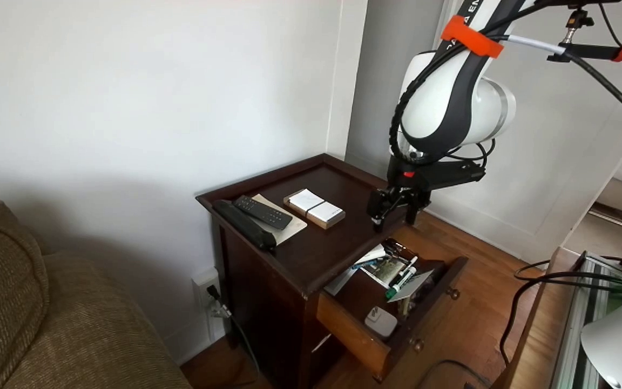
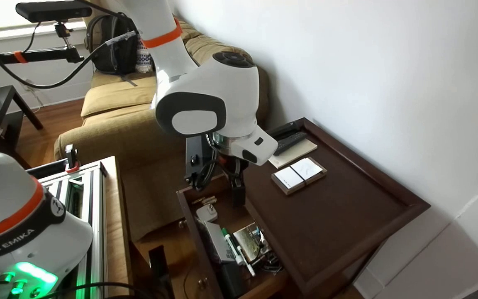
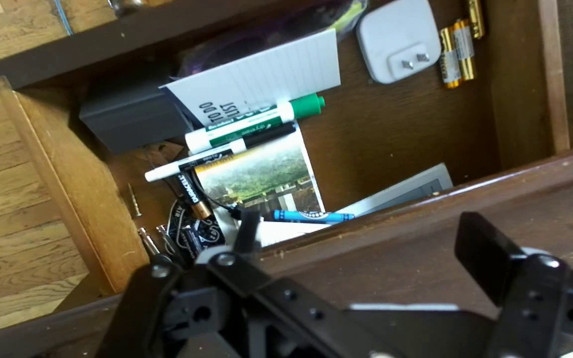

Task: Put the crayon in the first top drawer

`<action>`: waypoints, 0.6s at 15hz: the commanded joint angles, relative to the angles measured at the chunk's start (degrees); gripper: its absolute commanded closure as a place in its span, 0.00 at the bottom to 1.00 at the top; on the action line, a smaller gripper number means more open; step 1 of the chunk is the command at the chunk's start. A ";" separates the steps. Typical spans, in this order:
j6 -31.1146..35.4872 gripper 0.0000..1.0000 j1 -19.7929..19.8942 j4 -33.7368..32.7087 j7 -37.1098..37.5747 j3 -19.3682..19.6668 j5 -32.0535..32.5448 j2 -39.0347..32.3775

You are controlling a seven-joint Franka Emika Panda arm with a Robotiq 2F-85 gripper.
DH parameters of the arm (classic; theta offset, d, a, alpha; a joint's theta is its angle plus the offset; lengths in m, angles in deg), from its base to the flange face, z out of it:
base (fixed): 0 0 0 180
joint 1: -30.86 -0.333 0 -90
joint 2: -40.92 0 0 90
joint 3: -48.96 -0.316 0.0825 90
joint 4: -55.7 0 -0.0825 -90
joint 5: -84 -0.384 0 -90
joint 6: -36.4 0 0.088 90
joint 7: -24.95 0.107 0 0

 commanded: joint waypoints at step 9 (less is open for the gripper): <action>-8.32 0.00 -3.82 -1.79 2.80 6.79 10.47 3.38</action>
